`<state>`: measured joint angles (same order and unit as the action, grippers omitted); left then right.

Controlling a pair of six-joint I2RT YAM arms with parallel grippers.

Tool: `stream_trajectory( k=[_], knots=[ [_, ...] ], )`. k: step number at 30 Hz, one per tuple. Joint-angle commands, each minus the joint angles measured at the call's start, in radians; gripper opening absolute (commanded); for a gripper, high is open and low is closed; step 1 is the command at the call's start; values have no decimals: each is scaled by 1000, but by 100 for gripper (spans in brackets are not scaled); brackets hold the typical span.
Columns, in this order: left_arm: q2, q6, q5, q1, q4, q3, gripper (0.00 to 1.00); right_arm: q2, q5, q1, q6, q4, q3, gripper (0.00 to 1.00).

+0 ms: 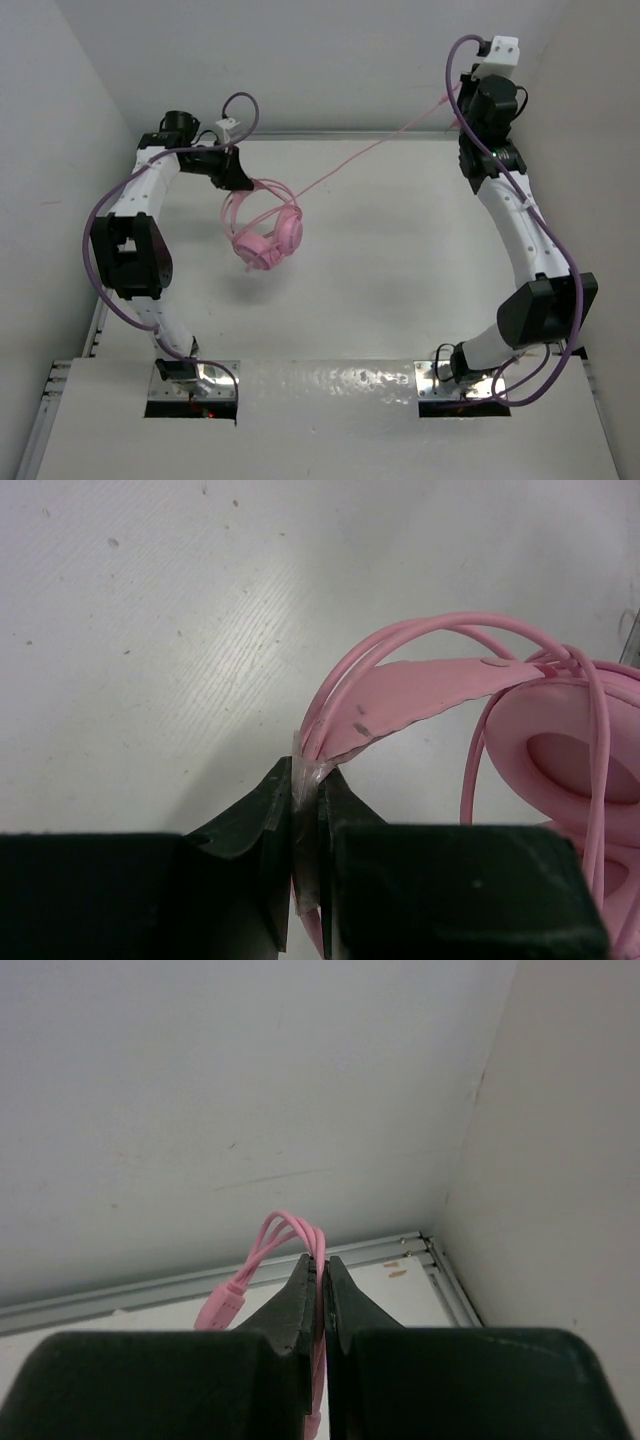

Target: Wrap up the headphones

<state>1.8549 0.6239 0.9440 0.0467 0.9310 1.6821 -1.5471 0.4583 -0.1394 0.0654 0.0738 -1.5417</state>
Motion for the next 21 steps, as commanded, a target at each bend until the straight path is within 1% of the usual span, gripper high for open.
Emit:
stream_trajectory(
  k=[1,2,3,5,6,9,10,11,12,13,14,15,16,17,18,19,20,21],
  knots=[
    [-36,-12,142,5,55,70,0,28,-108,4,-6,26,61,0],
    [-36,-4,165,5,84,76,0,27,-136,4,-6,21,78,0],
    [-34,3,218,7,101,85,0,22,-167,4,2,18,94,0],
    [-36,-1,266,7,132,120,0,9,-237,4,8,9,143,0],
    [-36,-13,298,7,132,135,0,7,-333,4,11,9,164,0],
    [-40,-130,369,19,76,194,0,15,-434,-11,59,40,273,0],
    [-40,-188,383,24,37,205,0,21,-440,-17,72,72,340,0],
    [-46,-328,389,25,-69,214,0,28,-443,-28,86,90,379,0],
    [-51,-407,380,31,-140,226,0,44,-448,-55,91,113,415,0],
    [-54,-576,359,35,-211,232,0,51,-451,-74,88,150,487,0],
    [-63,-669,328,36,-347,235,0,58,-448,-97,83,165,520,0],
    [-65,-740,268,42,-415,240,0,62,-432,-147,83,187,569,0],
    [-68,-888,242,47,-478,240,0,62,-429,-175,83,193,587,0],
    [-66,-971,225,61,-615,235,0,61,-426,-231,86,201,606,0],
    [-63,-1051,192,68,-692,213,0,61,-417,-264,91,230,645,0],
    [-63,-1216,173,77,-833,197,0,59,-406,-294,97,254,669,0],
    [-65,-1292,159,97,-892,180,0,58,-399,-358,111,274,690,0],
    [-63,-1379,123,104,-944,160,0,55,-391,-393,119,315,727,0]
  ],
)
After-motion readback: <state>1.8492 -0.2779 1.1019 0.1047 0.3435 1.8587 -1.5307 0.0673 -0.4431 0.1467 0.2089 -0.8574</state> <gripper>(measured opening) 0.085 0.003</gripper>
